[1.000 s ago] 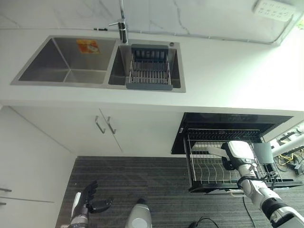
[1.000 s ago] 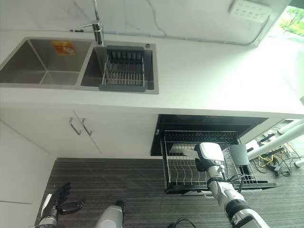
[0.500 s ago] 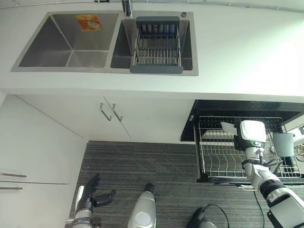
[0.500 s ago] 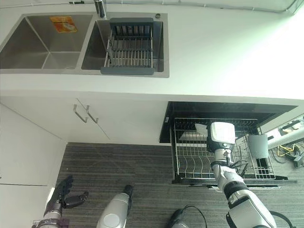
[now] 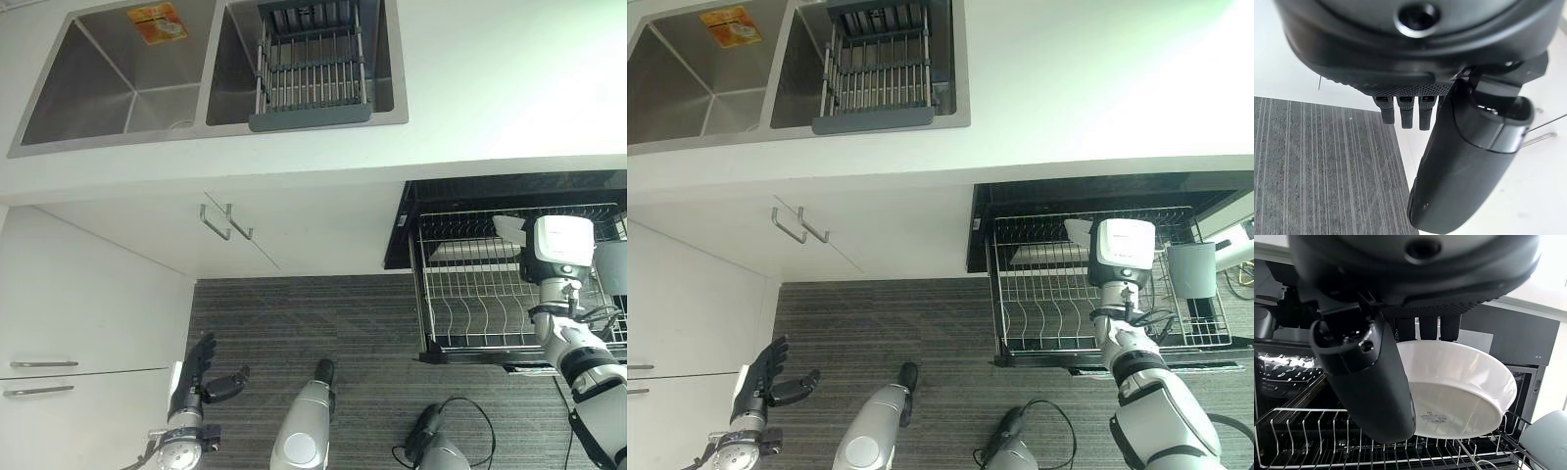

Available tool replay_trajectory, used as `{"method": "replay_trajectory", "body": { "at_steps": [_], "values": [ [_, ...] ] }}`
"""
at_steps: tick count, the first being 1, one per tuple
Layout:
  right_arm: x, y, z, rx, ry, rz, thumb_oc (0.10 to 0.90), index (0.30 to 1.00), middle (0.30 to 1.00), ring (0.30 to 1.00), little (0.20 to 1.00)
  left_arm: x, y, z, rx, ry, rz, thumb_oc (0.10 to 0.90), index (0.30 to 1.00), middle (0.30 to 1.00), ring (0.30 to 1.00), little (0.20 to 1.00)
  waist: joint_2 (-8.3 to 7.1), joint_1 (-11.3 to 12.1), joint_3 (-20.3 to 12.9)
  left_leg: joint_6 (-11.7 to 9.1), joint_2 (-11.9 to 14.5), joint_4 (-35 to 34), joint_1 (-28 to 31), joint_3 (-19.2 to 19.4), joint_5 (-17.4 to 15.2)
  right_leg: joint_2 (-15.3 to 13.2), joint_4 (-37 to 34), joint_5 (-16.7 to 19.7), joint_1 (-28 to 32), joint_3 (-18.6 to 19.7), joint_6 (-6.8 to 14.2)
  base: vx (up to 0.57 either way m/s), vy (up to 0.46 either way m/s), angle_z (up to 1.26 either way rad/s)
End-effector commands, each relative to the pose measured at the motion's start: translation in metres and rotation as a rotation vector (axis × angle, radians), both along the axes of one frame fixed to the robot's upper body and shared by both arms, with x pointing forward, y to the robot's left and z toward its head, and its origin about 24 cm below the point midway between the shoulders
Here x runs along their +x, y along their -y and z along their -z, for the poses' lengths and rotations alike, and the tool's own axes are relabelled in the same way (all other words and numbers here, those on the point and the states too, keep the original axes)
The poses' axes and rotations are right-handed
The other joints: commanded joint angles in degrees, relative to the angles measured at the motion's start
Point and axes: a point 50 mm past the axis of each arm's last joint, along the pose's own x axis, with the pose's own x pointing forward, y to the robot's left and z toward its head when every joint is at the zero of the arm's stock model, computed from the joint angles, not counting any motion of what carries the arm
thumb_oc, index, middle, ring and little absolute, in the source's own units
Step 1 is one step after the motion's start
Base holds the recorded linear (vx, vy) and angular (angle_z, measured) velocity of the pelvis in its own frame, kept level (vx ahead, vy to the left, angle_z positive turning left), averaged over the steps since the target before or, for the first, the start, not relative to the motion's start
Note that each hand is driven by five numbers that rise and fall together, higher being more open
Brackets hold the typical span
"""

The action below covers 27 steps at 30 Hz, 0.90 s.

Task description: Place the dishes in the dishwasher.

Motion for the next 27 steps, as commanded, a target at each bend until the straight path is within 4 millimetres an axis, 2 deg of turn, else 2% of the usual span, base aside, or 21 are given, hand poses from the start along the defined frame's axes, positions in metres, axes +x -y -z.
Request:
{"method": "replay_trajectory", "body": {
  "at_steps": [1, 6, 13, 18, 24, 27],
  "values": [
    [0.012, 0.015, -0.061, -0.075, 0.236, 0.029, 0.400, 0.300, 0.300, 0.300, 0.300, 0.007, -0.009, -0.024, 0.019, 0.147, -0.012, 0.800, 0.900, 0.900, 0.900, 0.900, -0.17, 0.2, -3.0, -1.1, 2.0, -2.3, 0.9, 0.9, -2.0, -2.5, 4.5, -4.2, -4.0, 0.9, 3.9, -0.05, 0.004, -0.02],
    [0.017, 0.014, -0.073, -0.069, 0.256, 0.029, 0.400, 0.300, 0.300, 0.300, 0.300, 0.014, -0.007, -0.030, -0.005, 0.185, -0.011, 0.800, 0.900, 0.900, 0.900, 0.900, 0.78, 0.3, -1.7, -1.1, 1.6, -2.3, -0.7, 0.9, -1.5, -3.1, 4.5, -3.8, -5.6, 1.2, 4.0, -0.02, 0.012, 0.00],
    [0.027, 0.007, -0.083, -0.053, 0.249, 0.022, 0.400, 0.300, 0.300, 0.300, 0.300, 0.021, -0.003, -0.035, -0.024, 0.220, -0.009, 0.800, 0.900, 0.900, 0.900, 0.900, 1.10, 0.5, -0.1, -1.0, 1.6, -2.3, -2.6, 1.0, -1.2, -3.0, 4.5, -3.6, -7.5, 1.4, 3.8, -0.02, 0.012, 0.01],
    [0.032, -0.004, -0.075, -0.019, 0.219, 0.003, 0.400, 0.300, 0.300, 0.300, 0.300, 0.027, -0.001, -0.039, -0.026, 0.237, 0.002, 0.800, 0.900, 0.900, 0.900, 0.900, 0.78, 0.9, 0.4, -0.9, 1.7, -2.3, -3.0, 0.9, -1.2, -2.8, 4.5, -3.6, -7.7, 1.1, 3.6, -0.01, 0.000, 0.01],
    [0.045, -0.038, -0.060, 0.046, 0.177, -0.086, 0.400, 0.300, 0.300, 0.300, 0.300, 0.033, 0.002, -0.042, -0.026, 0.253, 0.011, 0.800, 0.900, 0.900, 0.900, 0.900, -0.10, 1.3, 0.6, -1.1, 2.1, -2.3, -2.8, 0.8, -1.2, -2.6, 4.5, -3.6, -7.4, 0.9, 3.5, 0.00, -0.001, -0.01],
    [0.046, -0.046, -0.053, 0.080, 0.160, -0.089, 0.400, 0.300, 0.300, 0.300, 0.300, 0.035, 0.004, -0.043, -0.024, 0.262, 0.015, 0.800, 0.900, 0.900, 0.900, 0.900, -0.30, 1.5, 0.7, -1.1, 2.1, -2.3, -2.8, 0.7, -1.3, -2.4, 4.5, -3.7, -7.3, 0.9, 3.4, 0.00, 0.000, 0.00]
  ]
}}
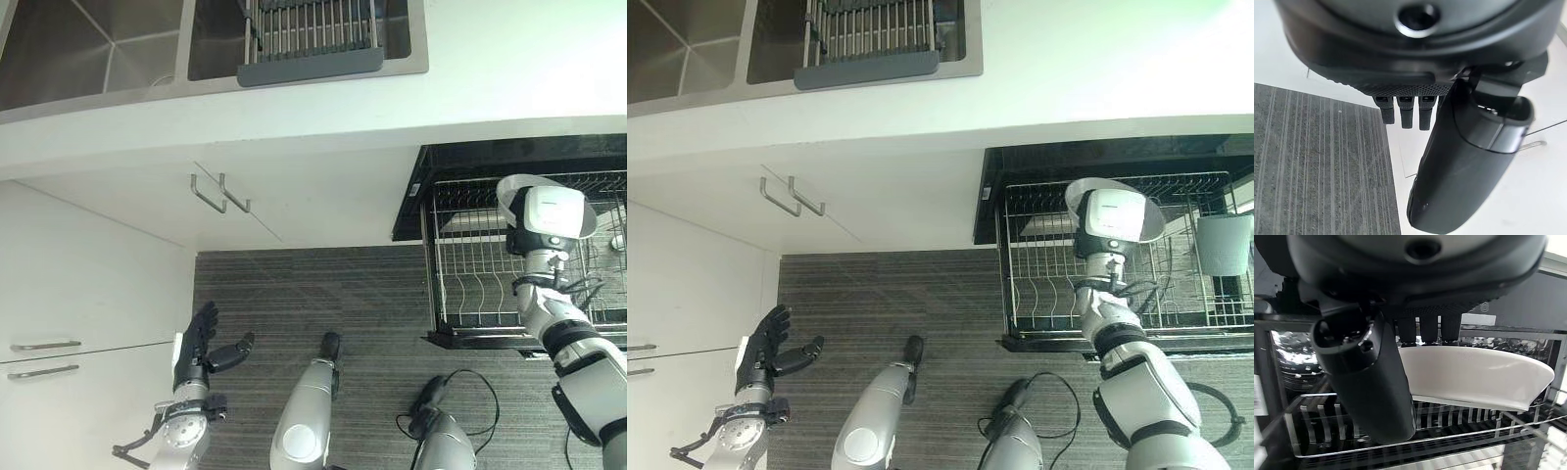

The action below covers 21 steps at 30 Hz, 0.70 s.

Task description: Place the dishes in the dishwasher.

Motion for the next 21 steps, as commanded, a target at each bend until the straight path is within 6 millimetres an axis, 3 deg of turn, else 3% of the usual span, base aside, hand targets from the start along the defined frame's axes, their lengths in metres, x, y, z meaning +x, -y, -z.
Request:
{"method": "replay_trajectory", "body": {
  "at_steps": [1, 13, 21],
  "values": [
    [0.011, -0.006, -0.026, 0.000, 0.081, -0.023, 0.400, 0.300, 0.300, 0.300, 0.300, -0.001, -0.008, -0.016, 0.051, 0.084, 0.003, 0.800, 0.900, 0.900, 0.900, 0.900, -0.27, 1.4, -4.2, -1.7, 2.8, -2.4, 0.3, 0.7, -2.9, -1.7, 3.9, -5.1, -3.9, 0.8, 3.5, 0.00, 0.000, 0.00],
    [0.009, -0.033, 0.007, 0.098, 0.010, -0.044, 0.400, 0.300, 0.300, 0.300, 0.300, 0.000, -0.009, -0.015, 0.066, 0.081, -0.015, 0.800, 0.900, 0.900, 0.900, 0.900, -1.94, 1.3, -4.9, -1.7, 3.4, -2.4, 2.0, 1.0, -3.5, -1.2, 3.9, -5.2, -2.2, 1.1, 3.5, 0.00, 0.002, -0.01],
    [0.003, -0.020, 0.019, 0.155, -0.058, 0.030, 0.400, 0.300, 0.300, 0.300, 0.300, -0.002, -0.017, -0.013, 0.092, 0.058, -0.027, 0.800, 0.900, 0.900, 0.900, 0.900, -3.03, 1.6, -4.5, -1.8, 3.9, -2.4, 2.1, 0.7, -3.6, -0.6, 3.9, -5.3, -1.8, 0.9, 3.6, 0.02, -0.033, 0.01]
  ]
}}
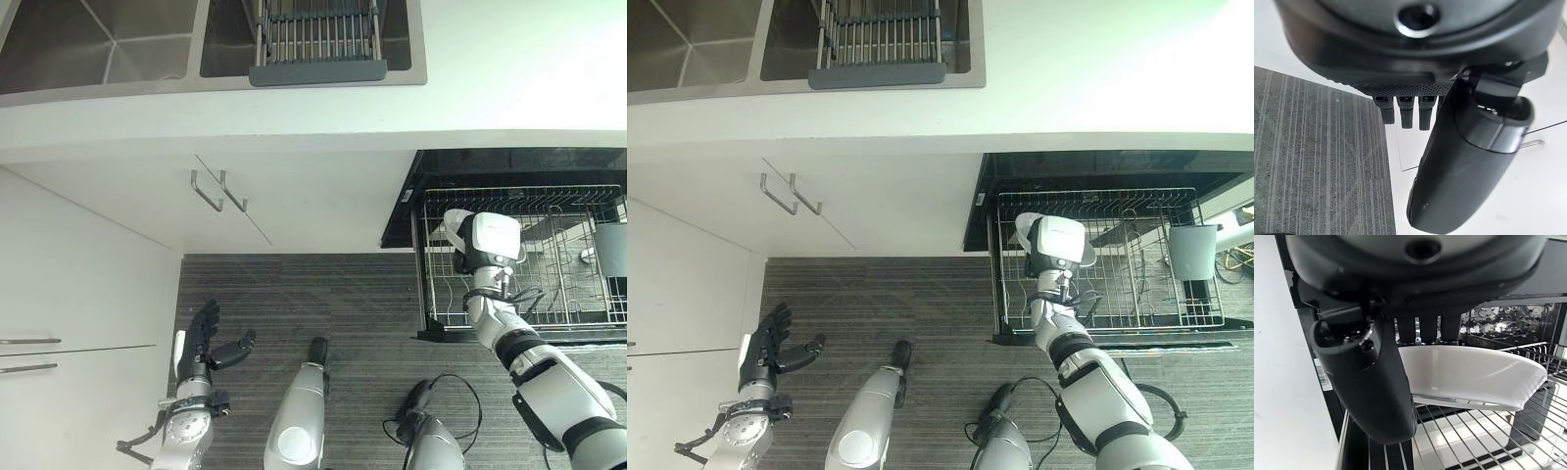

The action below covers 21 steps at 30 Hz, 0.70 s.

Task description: Place the dishes in the dishwasher.

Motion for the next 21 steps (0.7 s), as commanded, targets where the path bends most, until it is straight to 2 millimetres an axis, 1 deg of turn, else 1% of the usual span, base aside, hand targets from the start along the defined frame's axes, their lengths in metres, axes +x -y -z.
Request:
{"method": "replay_trajectory", "body": {
  "at_steps": [1, 6, 12, 15, 21],
  "values": [
    [0.004, 0.023, -0.026, -0.025, 0.093, 0.070, 0.400, 0.300, 0.300, 0.300, 0.300, -0.004, -0.017, -0.015, 0.079, 0.067, -0.012, 0.800, 0.900, 0.900, 0.900, 0.900, 0.00, 1.4, -3.1, -1.9, 3.4, -2.7, 2.0, 0.8, -4.4, -1.5, 5.2, -7.0, -2.4, 0.1, 3.8, 0.00, 0.000, 0.00],
    [0.004, 0.028, -0.026, -0.012, 0.066, 0.082, 0.400, 0.300, 0.300, 0.300, 0.300, -0.002, -0.016, -0.016, 0.082, 0.073, -0.014, 0.800, 0.900, 0.900, 0.900, 0.900, -0.05, 1.2, -2.7, -1.9, 3.3, -2.7, 1.6, 0.7, -4.3, -1.4, 5.2, -6.9, -2.8, 0.4, 3.8, 0.00, 0.002, -0.01],
    [0.003, 0.037, -0.027, -0.017, 0.041, 0.103, 0.400, 0.300, 0.300, 0.300, 0.300, 0.001, -0.016, -0.018, 0.075, 0.081, -0.021, 0.800, 0.900, 0.900, 0.900, 0.900, 0.35, 0.8, -2.4, -1.9, 3.2, -2.7, 1.2, 0.8, -4.3, -1.5, 5.2, -6.8, -3.4, 0.7, 3.8, 0.00, 0.006, -0.01],
    [0.003, 0.042, -0.031, -0.021, 0.036, 0.107, 0.400, 0.300, 0.300, 0.300, 0.300, 0.001, -0.016, -0.018, 0.074, 0.078, -0.024, 0.800, 0.900, 0.900, 0.900, 0.900, 0.48, 0.8, -2.3, -1.8, 3.2, -2.7, 1.1, 0.9, -4.3, -1.5, 5.2, -6.8, -3.6, 0.8, 3.8, 0.00, 0.000, 0.00],
    [0.007, 0.055, -0.049, -0.023, 0.020, 0.103, 0.400, 0.300, 0.300, 0.300, 0.300, 0.002, -0.019, -0.021, 0.079, 0.081, -0.021, 0.800, 0.900, 0.900, 0.900, 0.900, 0.74, 0.8, -1.9, -1.9, 3.1, -2.7, 0.4, 0.9, -4.0, -1.6, 5.2, -6.5, -4.5, 1.0, 3.9, 0.00, 0.000, 0.00]
  ]
}}
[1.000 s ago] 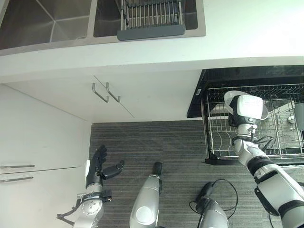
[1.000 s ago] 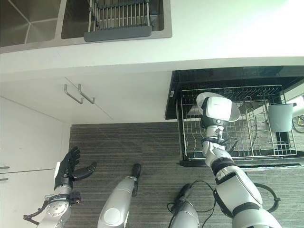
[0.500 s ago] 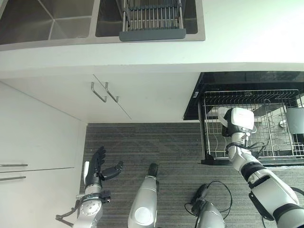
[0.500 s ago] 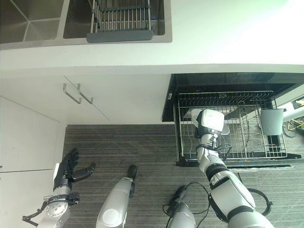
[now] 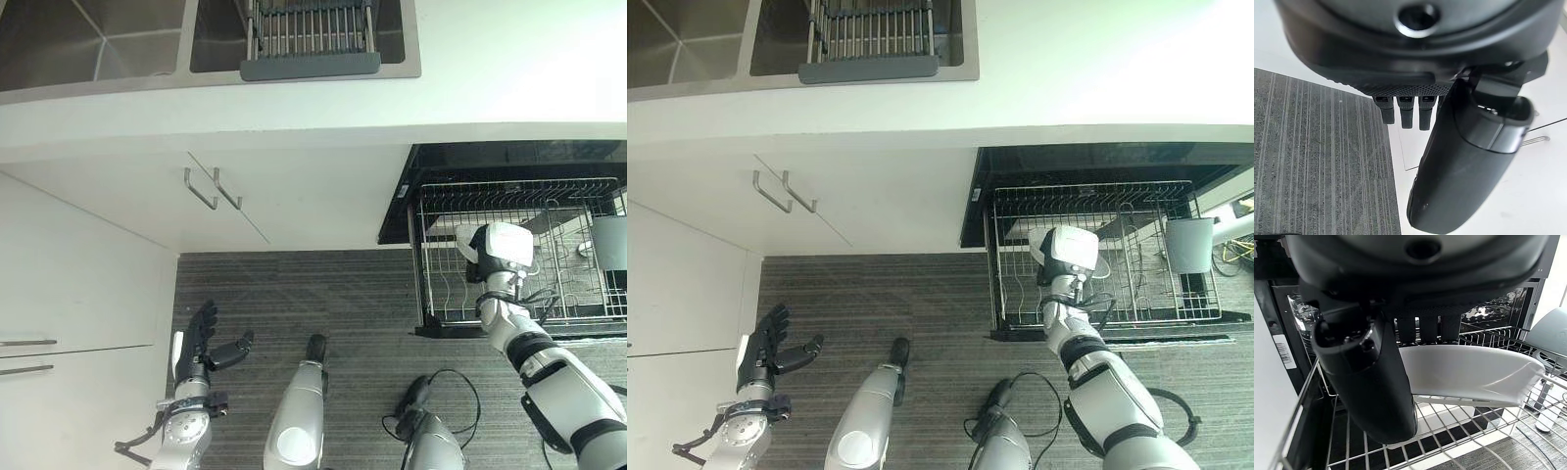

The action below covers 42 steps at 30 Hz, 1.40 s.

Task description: Place the dishes in the dishwasher.

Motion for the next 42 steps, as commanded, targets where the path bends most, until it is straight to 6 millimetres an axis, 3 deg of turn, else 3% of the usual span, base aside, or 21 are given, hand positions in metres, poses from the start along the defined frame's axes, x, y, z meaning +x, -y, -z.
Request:
{"method": "replay_trajectory", "body": {
  "at_steps": [1, 6, 7, 8, 16, 27, 37, 42],
  "values": [
    [0.008, 0.027, -0.041, -0.031, 0.097, 0.043, 0.400, 0.300, 0.300, 0.300, 0.300, 0.003, -0.017, -0.022, 0.077, 0.086, -0.012, 0.800, 0.900, 0.900, 0.900, 0.900, 0.72, 0.9, -1.8, -1.8, 2.7, -2.5, 2.3, 0.5, -4.4, -1.9, 5.5, -6.9, -2.3, 0.7, 4.4, 0.00, 0.000, 0.00],
    [0.009, 0.037, -0.052, -0.003, 0.060, 0.043, 0.400, 0.300, 0.300, 0.300, 0.300, 0.002, -0.020, -0.025, 0.077, 0.089, -0.010, 0.800, 0.900, 0.900, 0.900, 0.900, 0.95, 0.9, -1.8, -2.0, 2.7, -2.5, 1.8, 0.6, -4.2, -2.0, 5.5, -6.9, -2.9, 0.7, 4.4, 0.00, 0.000, 0.00],
    [0.009, 0.038, -0.053, -0.003, 0.053, 0.040, 0.546, 0.519, 0.519, 0.519, 0.519, 0.002, -0.020, -0.025, 0.076, 0.088, -0.010, 0.800, 0.900, 0.900, 0.900, 0.900, 0.98, 0.9, -1.8, -2.0, 2.7, -2.5, 1.8, 0.6, -4.2, -2.0, 5.5, -6.9, -2.9, 0.7, 4.4, 0.00, 0.000, 0.00],
    [0.009, 0.040, -0.052, 0.002, 0.042, 0.043, 0.800, 0.900, 0.900, 0.900, 0.900, 0.002, -0.020, -0.025, 0.076, 0.086, -0.010, 0.800, 0.900, 0.900, 0.900, 0.900, 0.92, 0.8, -1.9, -2.0, 2.7, -2.5, 1.8, 0.7, -4.2, -2.0, 5.5, -6.9, -3.0, 0.7, 4.4, 0.00, 0.000, 0.00],
    [0.011, 0.040, -0.059, 0.029, 0.041, 0.016, 0.800, 0.900, 0.900, 0.900, 0.900, 0.004, -0.020, -0.026, 0.068, 0.080, 0.007, 0.800, 0.900, 0.900, 0.900, 0.900, 0.69, 0.4, -2.4, -2.0, 2.8, -2.5, 2.5, 1.2, -4.4, -2.0, 5.5, -6.9, -2.7, 1.0, 4.4, 0.00, 0.000, 0.00],
    [0.013, 0.038, -0.068, 0.190, 0.117, -0.002, 0.800, 0.900, 0.900, 0.900, 0.900, 0.002, -0.023, -0.025, 0.077, 0.054, 0.015, 0.800, 0.900, 0.900, 0.900, 0.900, 0.03, -0.1, -3.0, -2.0, 3.1, -2.5, 4.1, 1.6, -4.7, -1.6, 5.5, -7.0, -1.6, 1.3, 4.3, 0.00, 0.000, 0.00],
    [0.010, 0.040, -0.069, 0.654, 0.198, 0.000, 0.800, 0.900, 0.900, 0.900, 0.900, -0.004, -0.026, -0.021, 0.089, 0.018, 0.007, 0.800, 0.900, 0.900, 0.900, 0.900, -1.36, -1.4, -4.9, -2.0, 3.7, -2.5, 7.1, 2.7, -5.6, -1.2, 5.5, -7.5, 0.9, 1.5, 4.1, 0.01, 0.001, -0.01],
    [-0.003, 0.040, -0.047, 1.032, 0.152, -0.016, 0.800, 0.900, 0.900, 0.900, 0.900, -0.013, -0.033, -0.018, 0.096, -0.014, -0.015, 0.800, 0.900, 0.900, 0.900, 0.900, -2.72, -2.8, -6.4, -2.0, 4.4, -2.5, 9.8, 3.3, -6.2, -0.8, 5.5, -7.8, 3.0, 1.9, 4.0, 0.07, -0.017, -0.10]
  ]
}}
